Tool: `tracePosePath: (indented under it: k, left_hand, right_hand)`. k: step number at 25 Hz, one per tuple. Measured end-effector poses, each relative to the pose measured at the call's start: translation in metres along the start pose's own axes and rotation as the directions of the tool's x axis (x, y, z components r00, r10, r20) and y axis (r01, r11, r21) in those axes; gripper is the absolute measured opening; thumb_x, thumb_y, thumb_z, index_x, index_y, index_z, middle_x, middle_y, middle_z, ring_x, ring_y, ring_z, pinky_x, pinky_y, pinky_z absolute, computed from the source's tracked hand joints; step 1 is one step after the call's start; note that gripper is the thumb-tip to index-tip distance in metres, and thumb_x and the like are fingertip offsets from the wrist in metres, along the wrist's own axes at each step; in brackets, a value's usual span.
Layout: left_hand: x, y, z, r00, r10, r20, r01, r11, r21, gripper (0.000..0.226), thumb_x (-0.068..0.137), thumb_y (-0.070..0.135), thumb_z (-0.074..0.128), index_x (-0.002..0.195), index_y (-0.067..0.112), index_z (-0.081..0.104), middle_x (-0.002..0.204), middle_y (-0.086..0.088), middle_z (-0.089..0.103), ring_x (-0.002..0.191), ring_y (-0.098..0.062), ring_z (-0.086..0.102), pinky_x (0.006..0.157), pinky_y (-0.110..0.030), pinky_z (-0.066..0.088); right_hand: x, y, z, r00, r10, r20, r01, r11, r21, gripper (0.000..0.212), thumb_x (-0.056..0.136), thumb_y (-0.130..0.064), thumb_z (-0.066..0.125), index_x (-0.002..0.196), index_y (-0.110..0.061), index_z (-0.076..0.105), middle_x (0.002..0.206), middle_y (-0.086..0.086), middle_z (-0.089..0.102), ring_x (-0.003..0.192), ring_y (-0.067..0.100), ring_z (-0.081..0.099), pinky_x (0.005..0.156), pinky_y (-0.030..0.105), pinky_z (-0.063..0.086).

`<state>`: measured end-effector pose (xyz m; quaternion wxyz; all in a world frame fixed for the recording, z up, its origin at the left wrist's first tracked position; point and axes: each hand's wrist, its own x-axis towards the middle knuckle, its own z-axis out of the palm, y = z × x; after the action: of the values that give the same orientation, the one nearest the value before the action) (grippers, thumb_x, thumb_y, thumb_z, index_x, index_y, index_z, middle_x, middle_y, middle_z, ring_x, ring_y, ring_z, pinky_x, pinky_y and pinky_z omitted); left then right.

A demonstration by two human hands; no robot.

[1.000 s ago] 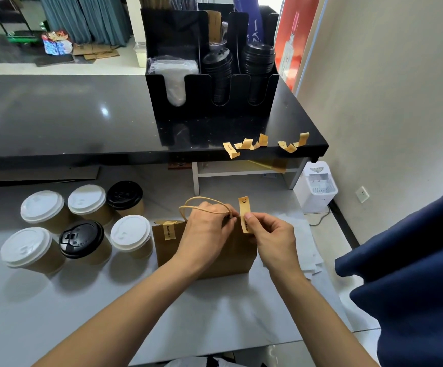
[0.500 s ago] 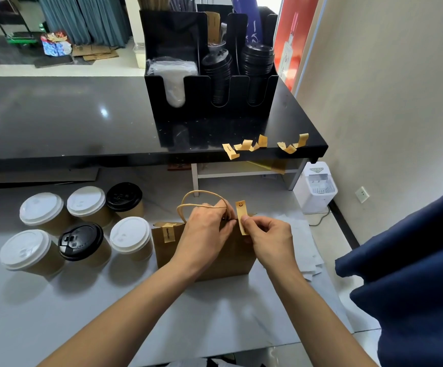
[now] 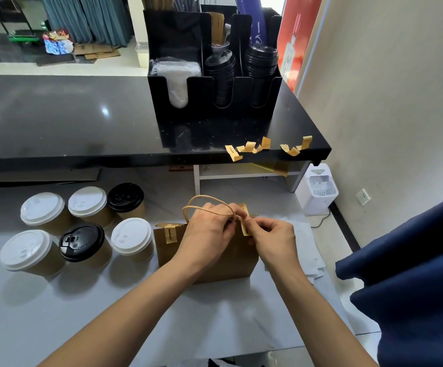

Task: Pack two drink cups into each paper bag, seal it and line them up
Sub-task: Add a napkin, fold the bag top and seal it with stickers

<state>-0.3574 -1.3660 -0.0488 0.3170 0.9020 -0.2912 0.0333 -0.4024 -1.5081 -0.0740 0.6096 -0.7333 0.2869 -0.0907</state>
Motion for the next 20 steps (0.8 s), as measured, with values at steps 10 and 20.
tracePosePath:
  k: [10, 20]
  left_hand:
    - [0.006, -0.005, 0.006, 1.0, -0.002, 0.013, 0.001, 0.996, 0.094, 0.022, 0.097, 0.024, 0.059, 0.115, 0.03, 0.071, 0.109, 0.008, 0.066, 0.1, -0.014, 0.052, 0.083, -0.019, 0.03]
    - [0.017, 0.001, -0.001, 0.979, -0.056, 0.195, 0.007, 0.97, 0.243, 0.029, 0.104, 0.033, 0.045, 0.123, 0.03, 0.066, 0.118, 0.002, 0.058, 0.104, -0.021, 0.049, 0.089, -0.037, 0.045]
  right_hand:
    - [0.004, 0.0, -0.004, 1.0, 0.027, 0.006, -0.027, 0.999, -0.044, 0.02, 0.087, -0.038, 0.079, 0.072, -0.025, 0.08, 0.07, -0.006, 0.075, 0.077, 0.022, 0.072, 0.069, 0.034, 0.059]
    - [0.006, -0.001, -0.007, 0.999, -0.043, -0.017, 0.038, 0.974, -0.224, 0.032, 0.082, -0.053, 0.079, 0.068, -0.024, 0.079, 0.063, -0.009, 0.071, 0.068, 0.011, 0.066, 0.066, 0.036, 0.054]
